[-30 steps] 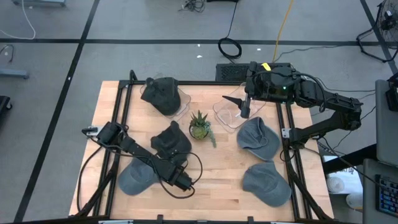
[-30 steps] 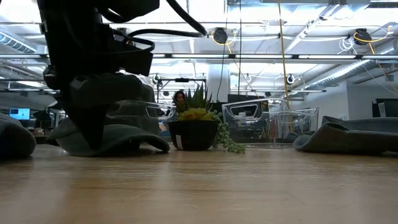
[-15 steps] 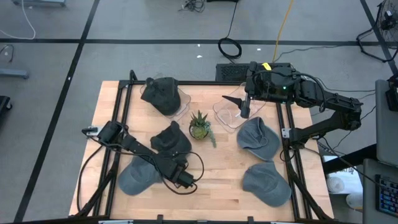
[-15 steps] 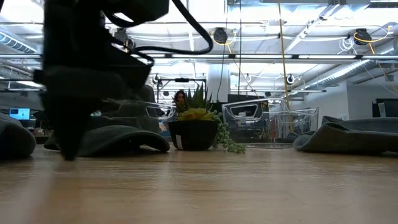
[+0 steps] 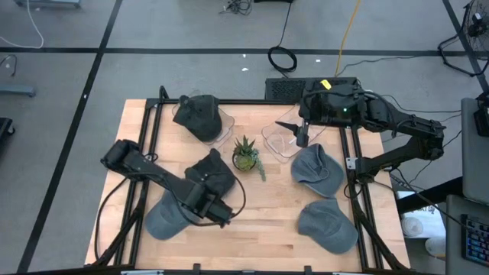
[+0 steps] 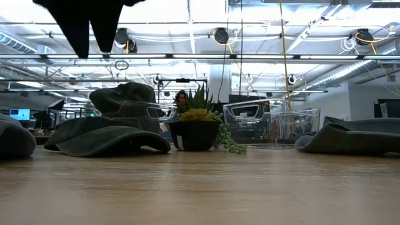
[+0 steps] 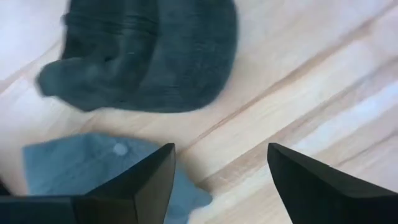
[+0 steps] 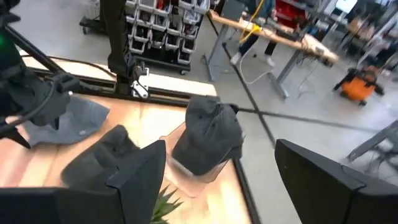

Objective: Pick & Place hat
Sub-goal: Put the black cap into the left transparent bin

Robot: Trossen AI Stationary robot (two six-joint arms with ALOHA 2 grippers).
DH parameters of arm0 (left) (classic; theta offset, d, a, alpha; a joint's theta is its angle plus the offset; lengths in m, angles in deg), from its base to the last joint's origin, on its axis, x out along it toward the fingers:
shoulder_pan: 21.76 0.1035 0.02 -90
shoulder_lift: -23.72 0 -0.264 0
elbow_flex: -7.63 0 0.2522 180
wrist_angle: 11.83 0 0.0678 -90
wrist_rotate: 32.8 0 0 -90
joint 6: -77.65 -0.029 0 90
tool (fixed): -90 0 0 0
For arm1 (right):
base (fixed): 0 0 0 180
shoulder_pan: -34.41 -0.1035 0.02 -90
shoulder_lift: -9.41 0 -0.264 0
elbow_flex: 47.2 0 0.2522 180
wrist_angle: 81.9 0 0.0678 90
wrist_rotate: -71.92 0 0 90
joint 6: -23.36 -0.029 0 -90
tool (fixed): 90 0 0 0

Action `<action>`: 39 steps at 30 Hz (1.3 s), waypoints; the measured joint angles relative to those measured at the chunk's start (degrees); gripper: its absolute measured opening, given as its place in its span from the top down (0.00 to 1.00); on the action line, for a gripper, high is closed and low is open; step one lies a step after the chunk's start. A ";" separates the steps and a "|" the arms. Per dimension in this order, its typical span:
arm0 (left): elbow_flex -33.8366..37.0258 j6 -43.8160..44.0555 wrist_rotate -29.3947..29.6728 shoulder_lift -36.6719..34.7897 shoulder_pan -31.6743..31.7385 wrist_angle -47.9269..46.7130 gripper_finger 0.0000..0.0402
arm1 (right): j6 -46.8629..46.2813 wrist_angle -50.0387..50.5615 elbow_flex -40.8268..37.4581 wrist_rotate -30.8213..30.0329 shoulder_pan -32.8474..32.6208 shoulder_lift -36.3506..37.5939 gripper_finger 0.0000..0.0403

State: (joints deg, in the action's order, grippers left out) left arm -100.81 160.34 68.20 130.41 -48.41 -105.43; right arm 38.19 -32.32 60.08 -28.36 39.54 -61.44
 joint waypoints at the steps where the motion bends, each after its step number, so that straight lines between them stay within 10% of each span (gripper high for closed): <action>1: -1.09 1.37 0.00 0.10 0.00 -1.67 0.34 | 1.15 -0.71 0.00 -0.03 0.00 0.00 0.27; 13: -3.39 9.08 -0.52 0.40 2.12 -1.92 0.49 | 6.92 -4.74 0.00 -0.10 0.00 0.00 0.27; 39: -4.28 -11.01 0.21 7.05 5.13 -4.28 0.50 | 6.93 -4.70 0.00 -0.13 0.00 0.00 0.27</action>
State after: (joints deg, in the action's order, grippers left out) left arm -105.08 149.33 68.41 137.46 -43.29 -109.71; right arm 45.12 -37.03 60.08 -28.50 39.54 -61.44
